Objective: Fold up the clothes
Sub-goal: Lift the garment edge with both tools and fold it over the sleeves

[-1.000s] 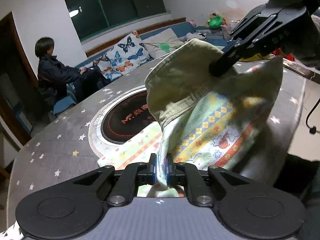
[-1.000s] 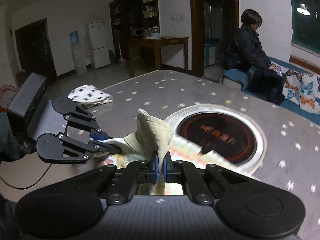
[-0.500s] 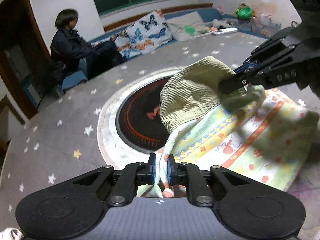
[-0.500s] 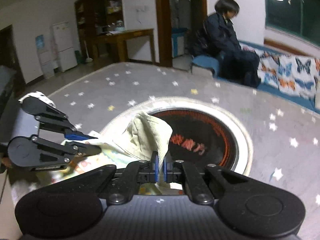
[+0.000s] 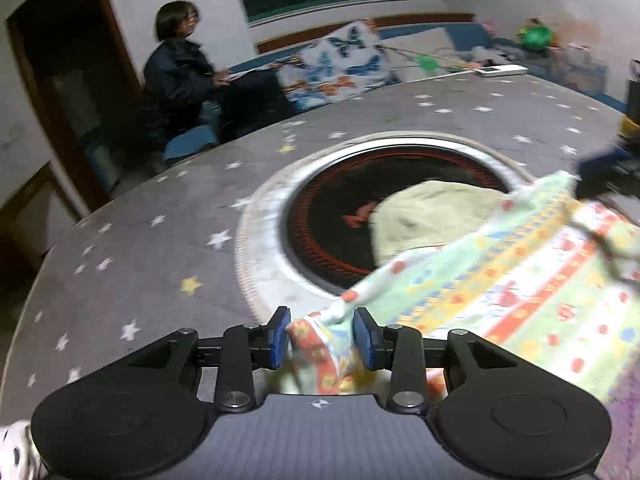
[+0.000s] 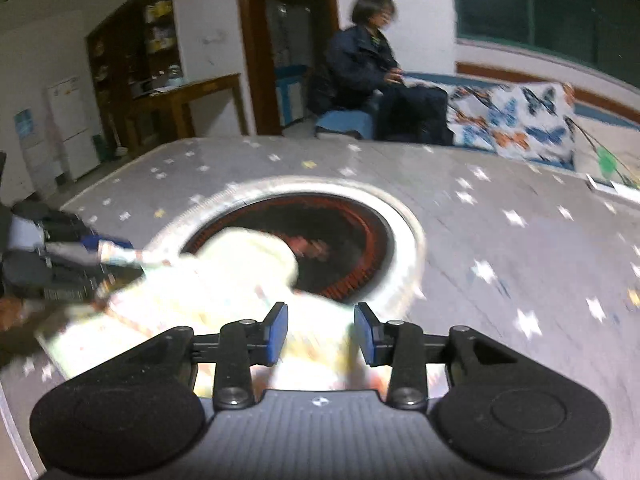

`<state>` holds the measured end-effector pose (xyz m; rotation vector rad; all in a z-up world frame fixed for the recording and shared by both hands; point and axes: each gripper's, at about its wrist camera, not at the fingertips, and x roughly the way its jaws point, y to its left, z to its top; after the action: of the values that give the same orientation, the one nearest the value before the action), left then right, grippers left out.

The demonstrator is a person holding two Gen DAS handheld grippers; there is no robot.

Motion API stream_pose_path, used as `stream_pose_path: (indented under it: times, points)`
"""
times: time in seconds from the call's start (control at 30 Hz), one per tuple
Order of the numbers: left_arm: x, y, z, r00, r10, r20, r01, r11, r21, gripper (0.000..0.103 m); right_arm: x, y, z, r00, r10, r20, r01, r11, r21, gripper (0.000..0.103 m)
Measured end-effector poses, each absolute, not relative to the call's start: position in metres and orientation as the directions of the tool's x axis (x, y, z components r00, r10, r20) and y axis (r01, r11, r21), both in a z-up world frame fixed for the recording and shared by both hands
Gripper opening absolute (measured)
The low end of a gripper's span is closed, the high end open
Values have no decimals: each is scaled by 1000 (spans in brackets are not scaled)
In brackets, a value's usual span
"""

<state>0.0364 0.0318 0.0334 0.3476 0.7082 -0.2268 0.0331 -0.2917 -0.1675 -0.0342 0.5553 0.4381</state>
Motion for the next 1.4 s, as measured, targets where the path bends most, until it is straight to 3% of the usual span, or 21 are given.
stream_pose_path:
  times: [0.37,0.47,0.5,0.57,0.67,0.87,1.03,1.4]
  points:
    - [36,33,46,792,66,-606,141,947,288,40,44,-318,-181,764,388,-515,-326,921,211,37]
    - [27,28,50,801,52,-597,145,950,278,40,47,-314,-186,752,395,-528,-319,918,234,36]
    - [24,27,51,802,42,-596,151,951,270,40,47,-313,-188,753,389,-530,-312,921,233,34]
    - [17,21,51,803,18,-596,170,951,259,40,45,-312,-188,758,378,-531,-306,926,223,15]
    - [10,8,48,804,-17,-595,214,941,262,40,41,-312,-183,772,357,-526,-293,934,204,7]
    - [15,-4,29,779,-14,-627,249,925,288,40,35,-311,-186,795,249,-554,-230,967,106,6]
    - [18,-4,25,767,-18,-641,250,929,274,40,29,-316,-180,815,257,-519,-218,966,136,10]
    - [32,-8,28,758,-56,-650,248,946,208,40,26,-264,-166,777,416,-472,-394,907,151,11]
